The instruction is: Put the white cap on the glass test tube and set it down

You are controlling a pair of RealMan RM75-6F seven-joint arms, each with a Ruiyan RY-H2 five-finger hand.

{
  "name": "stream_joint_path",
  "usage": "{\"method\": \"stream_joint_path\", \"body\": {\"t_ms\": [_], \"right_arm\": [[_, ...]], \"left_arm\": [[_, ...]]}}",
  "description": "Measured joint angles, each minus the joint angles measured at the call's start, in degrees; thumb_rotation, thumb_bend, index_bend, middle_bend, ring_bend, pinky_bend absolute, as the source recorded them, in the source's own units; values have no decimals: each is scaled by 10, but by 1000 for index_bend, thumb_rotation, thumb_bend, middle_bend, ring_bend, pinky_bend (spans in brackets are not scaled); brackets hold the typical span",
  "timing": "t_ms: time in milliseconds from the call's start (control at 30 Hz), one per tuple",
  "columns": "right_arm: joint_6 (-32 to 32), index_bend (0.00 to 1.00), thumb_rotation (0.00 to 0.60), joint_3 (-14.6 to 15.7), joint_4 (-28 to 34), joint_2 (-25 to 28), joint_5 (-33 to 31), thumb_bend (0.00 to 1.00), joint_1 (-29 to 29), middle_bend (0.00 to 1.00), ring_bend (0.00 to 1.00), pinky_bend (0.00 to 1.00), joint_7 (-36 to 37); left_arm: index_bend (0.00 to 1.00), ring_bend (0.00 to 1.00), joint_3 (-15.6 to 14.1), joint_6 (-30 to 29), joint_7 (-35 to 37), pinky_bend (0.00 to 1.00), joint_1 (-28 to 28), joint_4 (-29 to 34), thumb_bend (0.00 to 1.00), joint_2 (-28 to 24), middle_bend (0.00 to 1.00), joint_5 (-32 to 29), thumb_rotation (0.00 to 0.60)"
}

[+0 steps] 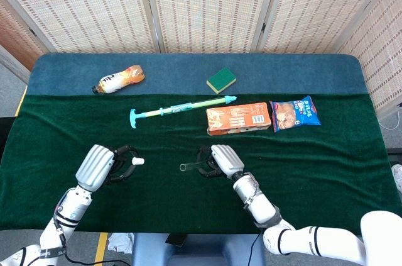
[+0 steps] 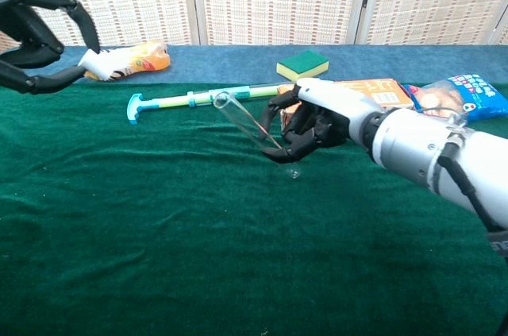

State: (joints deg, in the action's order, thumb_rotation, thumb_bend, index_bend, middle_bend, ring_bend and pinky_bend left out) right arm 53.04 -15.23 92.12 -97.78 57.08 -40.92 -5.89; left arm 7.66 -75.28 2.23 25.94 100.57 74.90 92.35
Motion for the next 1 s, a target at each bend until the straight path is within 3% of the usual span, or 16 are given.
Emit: {"method": "stream_joint_path", "body": {"t_ms": [567, 1000], "right_arm": [[14, 913, 600, -45, -2, -51, -87, 851, -68, 963, 1000, 1000, -81], [29, 913, 600, -52, -17, -75, -95, 852, -86, 963, 1000, 1000, -84]], "left_arm": [[567, 913, 3, -6, -59, 867, 29, -11, 461, 28, 993, 36, 600], [570, 912, -1, -13, -80, 867, 37, -18, 461, 38, 993, 46, 600]]}}
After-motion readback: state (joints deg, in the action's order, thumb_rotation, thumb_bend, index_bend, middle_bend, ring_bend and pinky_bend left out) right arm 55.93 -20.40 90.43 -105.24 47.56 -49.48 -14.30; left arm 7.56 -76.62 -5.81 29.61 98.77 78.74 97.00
